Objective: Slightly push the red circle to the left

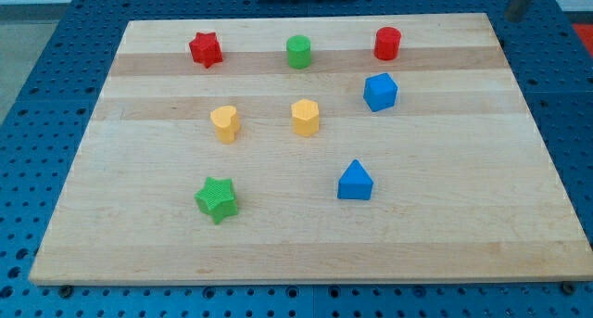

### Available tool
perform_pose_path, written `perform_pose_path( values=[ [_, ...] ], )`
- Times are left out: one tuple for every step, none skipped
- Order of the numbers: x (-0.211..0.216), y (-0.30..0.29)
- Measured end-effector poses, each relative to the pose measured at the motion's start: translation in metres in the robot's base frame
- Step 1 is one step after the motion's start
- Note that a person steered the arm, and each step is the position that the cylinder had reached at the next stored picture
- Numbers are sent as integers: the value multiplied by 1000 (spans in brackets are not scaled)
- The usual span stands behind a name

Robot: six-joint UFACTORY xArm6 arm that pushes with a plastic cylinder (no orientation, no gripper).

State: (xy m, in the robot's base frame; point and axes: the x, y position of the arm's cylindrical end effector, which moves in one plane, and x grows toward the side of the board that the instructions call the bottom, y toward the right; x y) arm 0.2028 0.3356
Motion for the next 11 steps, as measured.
perform_pose_path(
  values=[
    [0, 0],
    [0, 0],
    [0, 0],
    [0, 0],
    [-1, -6],
    [-1, -7],
    [3, -17],
    [35, -85],
    [73, -149],
    [77, -168],
    [91, -215]
  ],
)
